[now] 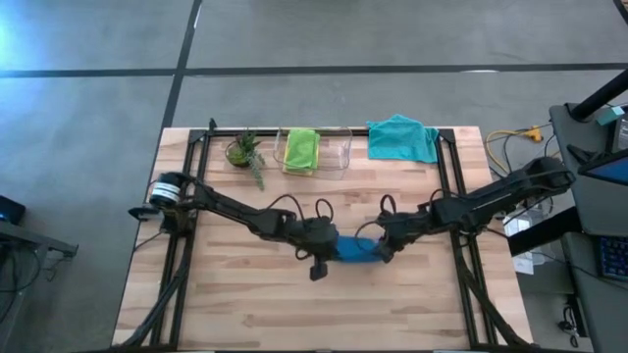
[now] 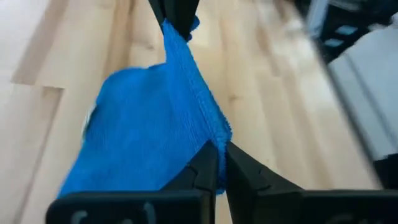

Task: Fold microfiber towels
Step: Fold the bottom blue towel

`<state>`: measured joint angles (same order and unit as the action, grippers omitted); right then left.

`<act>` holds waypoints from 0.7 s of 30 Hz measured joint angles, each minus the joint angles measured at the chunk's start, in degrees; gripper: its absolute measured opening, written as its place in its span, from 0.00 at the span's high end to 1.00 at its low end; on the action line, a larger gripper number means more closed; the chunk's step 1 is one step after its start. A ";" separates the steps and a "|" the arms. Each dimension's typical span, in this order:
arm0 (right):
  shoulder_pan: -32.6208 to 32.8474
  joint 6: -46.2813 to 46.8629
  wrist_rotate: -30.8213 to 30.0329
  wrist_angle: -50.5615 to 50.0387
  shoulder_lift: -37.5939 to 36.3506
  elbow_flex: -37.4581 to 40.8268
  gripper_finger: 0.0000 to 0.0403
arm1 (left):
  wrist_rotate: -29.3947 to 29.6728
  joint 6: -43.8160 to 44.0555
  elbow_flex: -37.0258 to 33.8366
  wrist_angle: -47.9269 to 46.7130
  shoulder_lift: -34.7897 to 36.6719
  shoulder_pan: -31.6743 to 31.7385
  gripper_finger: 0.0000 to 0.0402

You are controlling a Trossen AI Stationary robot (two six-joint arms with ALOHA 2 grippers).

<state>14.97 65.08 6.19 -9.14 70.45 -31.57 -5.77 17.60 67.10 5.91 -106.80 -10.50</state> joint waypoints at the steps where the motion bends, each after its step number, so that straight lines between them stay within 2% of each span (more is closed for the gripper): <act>1: 0.49 0.64 0.21 0.37 -0.50 -0.02 0.97 | -1.23 1.32 0.12 -1.03 0.51 0.00 0.99; 6: 4.38 2.02 0.22 3.00 -0.89 -0.13 0.97 | -8.62 8.40 -0.36 -3.99 0.33 0.52 1.00; 9: 5.24 1.97 -2.02 2.93 0.29 -0.13 0.97 | -9.41 9.08 -0.61 -3.49 -0.50 0.48 1.00; 12: 4.70 1.40 -2.79 2.42 1.29 -0.13 0.97 | -8.75 9.08 -0.71 -3.10 -0.84 0.85 1.00; 21: 2.59 -0.57 -3.54 -0.18 4.12 -0.04 0.97 | -1.88 9.10 -0.84 -3.50 -0.86 4.17 1.00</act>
<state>17.56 64.51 2.65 -9.32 74.56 -31.62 -7.65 26.70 66.26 2.42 -107.66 -6.33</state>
